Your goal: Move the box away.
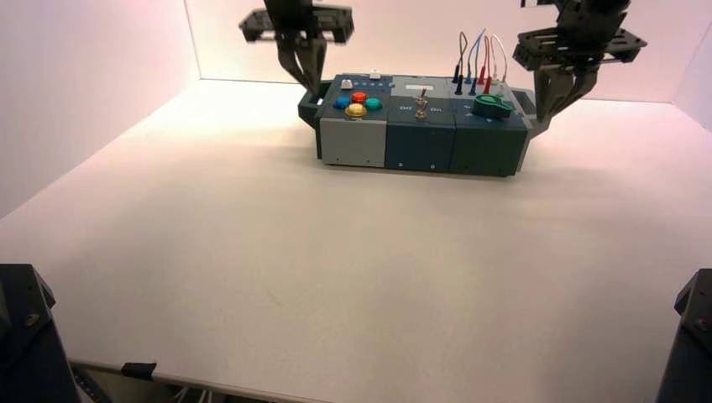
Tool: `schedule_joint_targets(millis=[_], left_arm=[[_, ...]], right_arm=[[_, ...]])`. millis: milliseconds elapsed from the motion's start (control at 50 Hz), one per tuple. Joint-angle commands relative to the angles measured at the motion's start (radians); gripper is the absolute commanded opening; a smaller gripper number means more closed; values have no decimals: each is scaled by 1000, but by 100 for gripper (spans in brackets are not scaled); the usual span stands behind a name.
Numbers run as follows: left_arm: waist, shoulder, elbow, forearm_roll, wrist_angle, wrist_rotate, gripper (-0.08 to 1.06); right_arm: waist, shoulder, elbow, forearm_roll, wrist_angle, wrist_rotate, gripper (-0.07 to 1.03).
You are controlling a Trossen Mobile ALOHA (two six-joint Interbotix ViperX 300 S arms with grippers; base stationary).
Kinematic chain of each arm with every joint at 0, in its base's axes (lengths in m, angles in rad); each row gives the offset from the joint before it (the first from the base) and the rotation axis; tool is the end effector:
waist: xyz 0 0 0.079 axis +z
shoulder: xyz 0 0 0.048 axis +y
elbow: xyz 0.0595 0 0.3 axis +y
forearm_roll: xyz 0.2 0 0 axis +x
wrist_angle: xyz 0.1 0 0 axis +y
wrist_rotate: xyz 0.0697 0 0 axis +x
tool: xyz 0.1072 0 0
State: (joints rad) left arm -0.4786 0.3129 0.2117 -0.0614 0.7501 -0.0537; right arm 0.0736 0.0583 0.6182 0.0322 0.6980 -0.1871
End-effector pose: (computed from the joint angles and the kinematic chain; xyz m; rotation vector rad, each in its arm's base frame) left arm 0.4052 -0.2186 0.0749 0.1951 1.2740 -0.3843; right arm 0.3441 0.0290 0.0617 -0.1723 1.3653 0.1905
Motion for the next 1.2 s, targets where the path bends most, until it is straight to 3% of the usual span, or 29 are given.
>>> schedule_joint_targets(millis=[20, 280, 560, 760, 960, 1200], left_arm=[[2, -81, 8, 0, 29, 12, -3], [25, -173, 97, 0, 43, 52, -3], [37, -261, 199, 0, 43, 61, -3], [58, -318, 261, 0, 9, 64, -3], [77, -345, 290, 0, -51, 67, -3], [77, -367, 290, 0, -57, 83, -3]], right_arm=[[6, -66, -9, 15, 15, 2, -2], [8, -147, 32, 23, 32, -18, -2], [15, -256, 92, 28, 35, -23, -2], [20, -341, 133, 41, -21, -23, -2], [38, -379, 149, 55, -77, -23, -2], [75, -408, 167, 58, -110, -20, -2]])
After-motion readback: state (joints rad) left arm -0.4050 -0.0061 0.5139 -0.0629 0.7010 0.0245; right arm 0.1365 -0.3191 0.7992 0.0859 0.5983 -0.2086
